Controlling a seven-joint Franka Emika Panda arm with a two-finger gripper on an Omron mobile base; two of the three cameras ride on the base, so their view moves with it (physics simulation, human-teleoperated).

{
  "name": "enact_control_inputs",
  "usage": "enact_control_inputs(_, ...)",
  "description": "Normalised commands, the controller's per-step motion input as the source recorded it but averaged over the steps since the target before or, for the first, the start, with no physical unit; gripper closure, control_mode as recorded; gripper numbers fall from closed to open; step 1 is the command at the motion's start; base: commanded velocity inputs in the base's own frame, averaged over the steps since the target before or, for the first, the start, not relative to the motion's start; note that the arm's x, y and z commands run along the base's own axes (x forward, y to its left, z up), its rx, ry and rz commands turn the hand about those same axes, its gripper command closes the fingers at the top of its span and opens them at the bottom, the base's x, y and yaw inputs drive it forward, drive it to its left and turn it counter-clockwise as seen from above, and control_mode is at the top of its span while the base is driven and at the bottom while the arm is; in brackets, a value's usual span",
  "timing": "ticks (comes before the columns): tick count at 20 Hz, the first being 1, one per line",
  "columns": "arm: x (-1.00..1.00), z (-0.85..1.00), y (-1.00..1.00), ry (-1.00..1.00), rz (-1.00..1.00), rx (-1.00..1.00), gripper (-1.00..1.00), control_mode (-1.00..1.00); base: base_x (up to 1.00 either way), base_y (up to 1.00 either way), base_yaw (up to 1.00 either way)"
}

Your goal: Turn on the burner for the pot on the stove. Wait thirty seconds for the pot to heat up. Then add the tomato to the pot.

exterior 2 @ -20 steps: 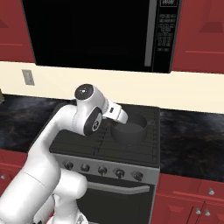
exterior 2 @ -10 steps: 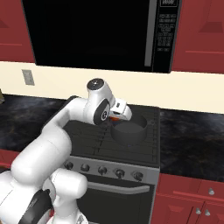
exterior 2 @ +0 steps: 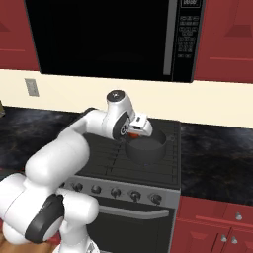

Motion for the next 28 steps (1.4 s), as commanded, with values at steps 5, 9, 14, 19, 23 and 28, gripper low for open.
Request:
enact_control_inputs(5, 0.39, -0.16, -0.21, 0.02, 0.02, 0.00, 1.00, -1.00, 0.00, 0.00, 0.00)
enact_control_inputs(9, 0.51, -0.22, -0.19, 0.03, 0.02, 0.00, 1.00, -1.00, 0.00, 0.00, 0.00)
enact_control_inputs(14, 0.53, -0.24, -0.19, 0.04, 0.02, 0.00, 1.00, -1.00, 0.00, 0.00, 0.00)
enact_control_inputs(19, 0.48, -0.27, -0.17, 0.02, 0.02, 0.00, 1.00, -1.00, 0.00, 0.00, 0.00)
enact_control_inputs(23, 0.41, -0.33, -0.12, 0.02, 0.03, 0.00, 1.00, -1.00, 0.00, 0.00, 0.00)
enact_control_inputs(28, 0.40, -0.37, -0.10, 0.00, 0.03, 0.00, 1.00, -1.00, 0.00, 0.00, 0.00)
